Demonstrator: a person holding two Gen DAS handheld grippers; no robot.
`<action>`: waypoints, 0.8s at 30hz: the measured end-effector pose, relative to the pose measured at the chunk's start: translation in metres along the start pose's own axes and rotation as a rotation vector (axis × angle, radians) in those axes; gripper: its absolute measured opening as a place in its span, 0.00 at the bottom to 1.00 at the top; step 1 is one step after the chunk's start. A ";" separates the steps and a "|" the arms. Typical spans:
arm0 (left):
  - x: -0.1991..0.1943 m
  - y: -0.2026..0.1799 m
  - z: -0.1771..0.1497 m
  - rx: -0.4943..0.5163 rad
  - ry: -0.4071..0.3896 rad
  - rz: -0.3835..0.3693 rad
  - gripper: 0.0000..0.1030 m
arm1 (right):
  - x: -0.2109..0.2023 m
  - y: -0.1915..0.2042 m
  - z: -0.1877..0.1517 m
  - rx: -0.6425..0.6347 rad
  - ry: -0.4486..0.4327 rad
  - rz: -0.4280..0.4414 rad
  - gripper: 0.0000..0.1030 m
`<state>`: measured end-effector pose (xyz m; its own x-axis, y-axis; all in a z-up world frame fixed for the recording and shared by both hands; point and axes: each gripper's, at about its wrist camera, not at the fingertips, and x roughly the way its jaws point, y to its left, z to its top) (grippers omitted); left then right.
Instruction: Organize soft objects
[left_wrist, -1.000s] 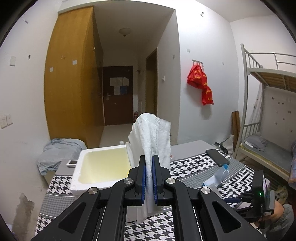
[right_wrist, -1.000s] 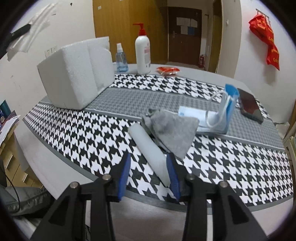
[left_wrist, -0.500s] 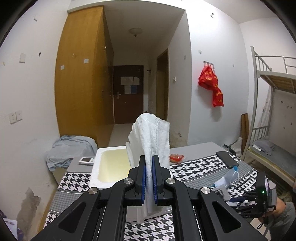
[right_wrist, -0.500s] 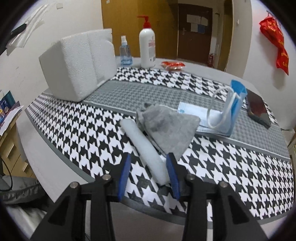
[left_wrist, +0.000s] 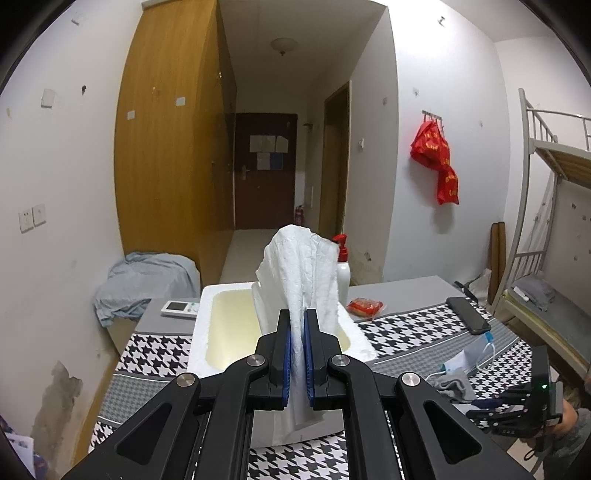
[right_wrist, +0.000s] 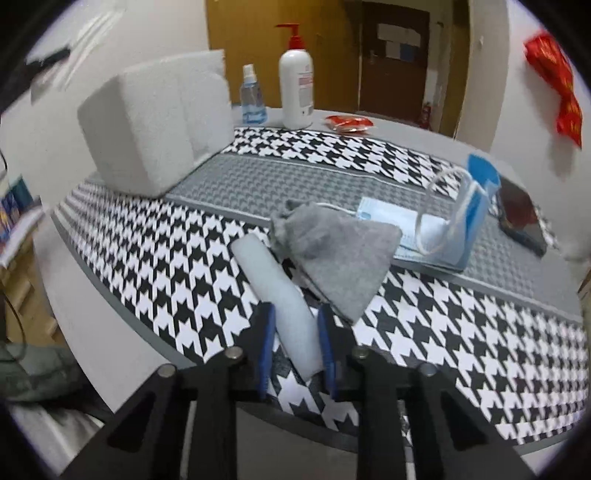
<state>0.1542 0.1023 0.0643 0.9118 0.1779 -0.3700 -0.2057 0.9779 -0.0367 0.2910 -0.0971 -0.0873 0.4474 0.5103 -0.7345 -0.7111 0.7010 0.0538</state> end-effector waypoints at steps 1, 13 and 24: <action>0.003 0.001 0.000 0.001 0.005 0.001 0.06 | 0.000 0.000 0.000 0.002 -0.003 0.007 0.23; 0.027 0.017 0.010 -0.007 0.032 0.020 0.06 | -0.018 0.018 0.008 0.054 -0.066 0.149 0.19; 0.055 0.028 0.011 -0.027 0.087 0.027 0.06 | -0.035 0.023 0.016 0.098 -0.146 0.132 0.19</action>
<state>0.2023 0.1411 0.0533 0.8717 0.1923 -0.4507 -0.2399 0.9695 -0.0503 0.2672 -0.0908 -0.0498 0.4326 0.6624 -0.6116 -0.7159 0.6648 0.2136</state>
